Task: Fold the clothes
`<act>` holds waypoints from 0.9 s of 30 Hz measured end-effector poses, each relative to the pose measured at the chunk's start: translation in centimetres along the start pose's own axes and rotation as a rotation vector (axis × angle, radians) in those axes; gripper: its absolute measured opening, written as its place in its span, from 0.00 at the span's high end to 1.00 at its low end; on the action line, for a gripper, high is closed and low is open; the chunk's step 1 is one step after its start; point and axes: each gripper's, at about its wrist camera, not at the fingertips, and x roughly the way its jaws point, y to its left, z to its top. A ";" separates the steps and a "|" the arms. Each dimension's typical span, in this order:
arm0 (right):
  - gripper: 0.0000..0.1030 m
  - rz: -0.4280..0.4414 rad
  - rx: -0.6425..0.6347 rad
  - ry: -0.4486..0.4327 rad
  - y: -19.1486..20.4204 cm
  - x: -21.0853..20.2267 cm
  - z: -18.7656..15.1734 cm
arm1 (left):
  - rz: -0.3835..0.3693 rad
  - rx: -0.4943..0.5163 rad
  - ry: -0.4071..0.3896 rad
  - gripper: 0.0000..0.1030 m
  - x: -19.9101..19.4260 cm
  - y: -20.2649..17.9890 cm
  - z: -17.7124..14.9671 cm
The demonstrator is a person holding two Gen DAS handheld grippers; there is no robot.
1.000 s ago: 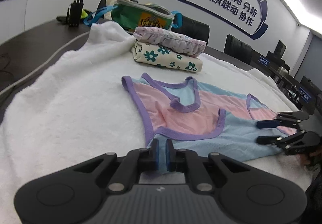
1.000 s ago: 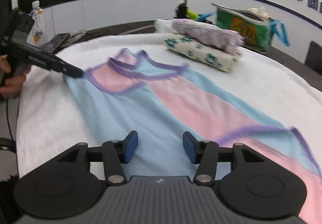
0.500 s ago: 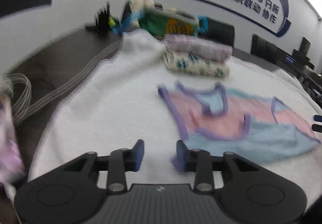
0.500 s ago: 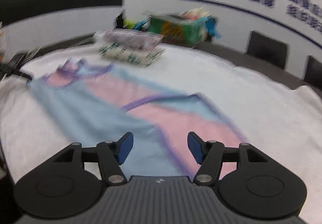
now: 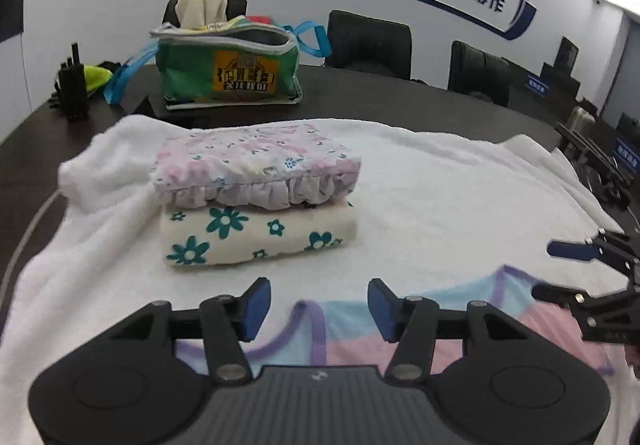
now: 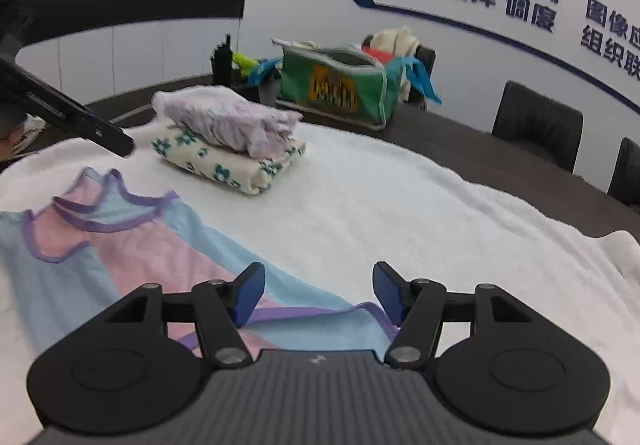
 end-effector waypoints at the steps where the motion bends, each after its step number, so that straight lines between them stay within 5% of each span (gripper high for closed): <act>1: 0.41 0.002 0.006 0.007 -0.3 0.3 0.0 | 0.004 -0.010 0.005 0.49 0.6 0.5 0.0; 10: 0.38 0.111 0.163 0.076 -4.0 3.9 0.1 | -0.102 -0.086 0.063 0.48 4.7 4.2 -0.7; 20: 0.40 0.161 0.145 0.145 -4.9 7.5 -0.8 | -0.165 0.027 0.060 0.50 6.5 2.9 -1.6; 22: 0.54 0.154 0.114 0.172 -4.6 7.9 -1.3 | -0.137 0.055 0.071 0.54 7.0 2.4 -2.0; 27: 0.86 0.113 0.013 0.156 -3.2 7.4 -1.8 | -0.065 0.126 0.047 0.84 7.1 1.2 -2.7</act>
